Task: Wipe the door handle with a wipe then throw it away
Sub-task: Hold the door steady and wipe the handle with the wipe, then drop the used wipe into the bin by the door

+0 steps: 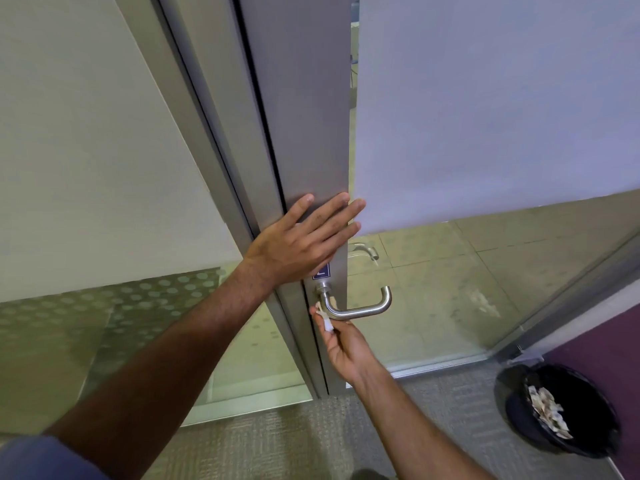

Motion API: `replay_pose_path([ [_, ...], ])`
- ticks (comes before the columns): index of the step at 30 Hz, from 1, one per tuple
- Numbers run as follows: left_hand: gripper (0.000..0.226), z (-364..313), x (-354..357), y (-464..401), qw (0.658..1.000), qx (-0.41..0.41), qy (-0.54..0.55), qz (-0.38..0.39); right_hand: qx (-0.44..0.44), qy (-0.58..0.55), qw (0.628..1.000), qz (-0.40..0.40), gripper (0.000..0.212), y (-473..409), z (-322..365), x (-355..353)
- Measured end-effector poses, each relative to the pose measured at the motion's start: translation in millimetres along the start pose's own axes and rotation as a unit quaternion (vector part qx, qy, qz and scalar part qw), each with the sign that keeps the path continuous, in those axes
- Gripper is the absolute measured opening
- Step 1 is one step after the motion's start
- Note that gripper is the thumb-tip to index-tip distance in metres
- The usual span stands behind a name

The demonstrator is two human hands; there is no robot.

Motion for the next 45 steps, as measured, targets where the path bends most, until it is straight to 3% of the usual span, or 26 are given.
replay_pose_path([
  [4, 0.055, -1, -2, 0, 1.0, 0.001, 0.001, -0.005, 0.035, -0.07, 0.997, -0.03, 0.024, 4, -8, 4],
  [9, 0.049, 1, -7, -2, 1.0, -0.001, 0.023, -0.006, 0.041, -0.072, 0.994, -0.073, 0.024, 26, 13, -29],
  [13, 0.036, -3, -14, -6, 0.992, -0.061, 0.114, 0.003, -0.09, 0.067, 0.987, -0.119, 0.016, 29, 70, -41],
  [16, 0.032, -14, -19, -11, 0.977, -0.119, 0.175, 0.027, -0.217, 0.201, 0.945, -0.14, 0.018, 24, 119, -35],
  [19, 0.032, -30, -26, -17, 0.961, -0.168, 0.218, 0.042, -0.276, 0.29, 0.908, -0.123, 0.027, 20, 155, -30],
  [22, 0.04, -70, -36, -30, 0.946, -0.181, 0.264, 0.049, -0.299, 0.322, 0.894, -0.092, 0.019, 23, 194, -46],
  [25, 0.047, -138, -39, -59, 0.922, -0.196, 0.326, 0.077, -0.314, 0.357, 0.878, -0.057, 0.011, 36, 255, -82],
  [28, 0.049, -232, -34, -98, 0.888, -0.188, 0.396, 0.14, -0.314, 0.391, 0.863, -0.064, 0.02, 50, 337, -139],
  [32, 0.057, -368, -21, -149, 0.827, -0.183, 0.478, 0.231, -0.285, 0.455, 0.836, -0.113, 0.031, 62, 445, -233],
  [34, 0.063, -431, -9, -167, 0.781, -0.187, 0.521, 0.29, -0.271, 0.485, 0.821, -0.135, 0.03, 62, 489, -277],
  [36, 0.064, -494, 10, -173, 0.736, -0.196, 0.55, 0.342, -0.27, 0.54, 0.777, -0.18, 0.032, 56, 528, -328],
  [39, 0.061, -587, 51, -170, 0.698, -0.181, 0.567, 0.399, -0.263, 0.628, 0.696, -0.228, 0.026, 35, 578, -398],
  [45, 0.069, -738, 143, -152, 0.673, -0.152, 0.556, 0.464, -0.197, 0.742, 0.596, -0.235, 0.013, -42, 637, -523],
])
Point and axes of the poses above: each hand's wrist, its own y-axis away from the middle knuckle, its own x-axis out of the palm, z = x × y, the point moved 6 cm from there along -y, towards the middle knuckle, and after that the axes turned 14 degrees about -x, right-handed, at the moved point
